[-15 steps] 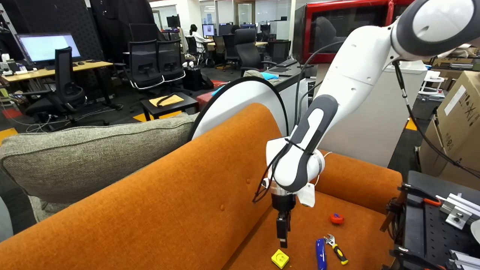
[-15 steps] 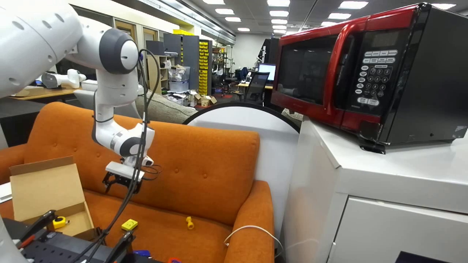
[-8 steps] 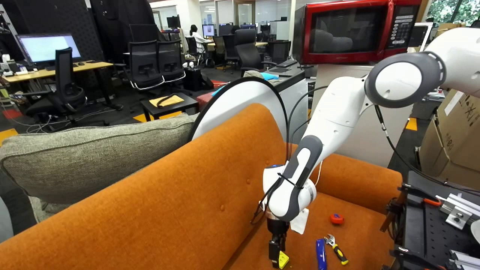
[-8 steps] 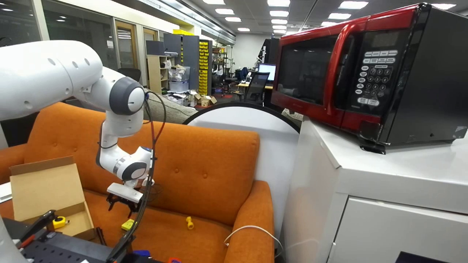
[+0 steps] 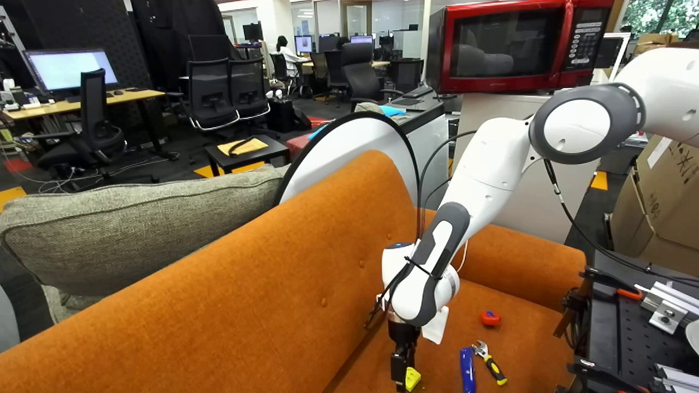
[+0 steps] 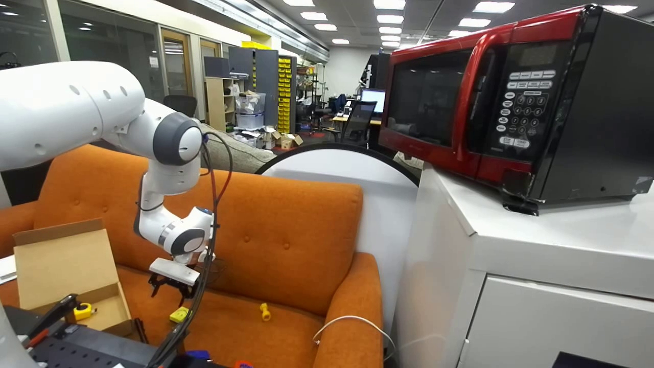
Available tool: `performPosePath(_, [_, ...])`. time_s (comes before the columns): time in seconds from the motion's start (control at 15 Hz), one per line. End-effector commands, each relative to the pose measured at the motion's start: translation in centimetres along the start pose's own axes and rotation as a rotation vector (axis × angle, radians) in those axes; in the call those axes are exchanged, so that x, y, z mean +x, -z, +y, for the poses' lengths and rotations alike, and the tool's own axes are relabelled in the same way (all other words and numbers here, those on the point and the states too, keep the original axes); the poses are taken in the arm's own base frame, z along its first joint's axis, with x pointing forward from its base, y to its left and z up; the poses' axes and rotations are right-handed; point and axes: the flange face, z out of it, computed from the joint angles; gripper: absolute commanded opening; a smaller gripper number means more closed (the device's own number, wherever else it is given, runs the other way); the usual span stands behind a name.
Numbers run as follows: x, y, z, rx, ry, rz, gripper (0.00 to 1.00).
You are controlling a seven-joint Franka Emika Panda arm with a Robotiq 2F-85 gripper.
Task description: Put the yellow box and the brown stick object in the box
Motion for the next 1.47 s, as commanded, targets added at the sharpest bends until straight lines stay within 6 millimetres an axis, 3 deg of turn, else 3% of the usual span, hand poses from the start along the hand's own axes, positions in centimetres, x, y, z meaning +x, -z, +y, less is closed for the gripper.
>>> performPosePath(0.0, [0.1,0.0,0.2,-0.025,-0.036,0.025,1.00])
performPosePath(0.4, [0.8,-0.3,1.0,-0.122,-0.118,0.083,1.00])
performPosePath(0.6, [-1.3,-2.2,2.7,-0.161,-0.183,0.047,1.00])
performPosePath(0.87, [-2.3,-4.9,3.7,-0.153,-0.210,0.007,1.00])
performPosePath(1.4, [0.3,-4.6,2.4,-0.163,-0.182,0.045,1.00])
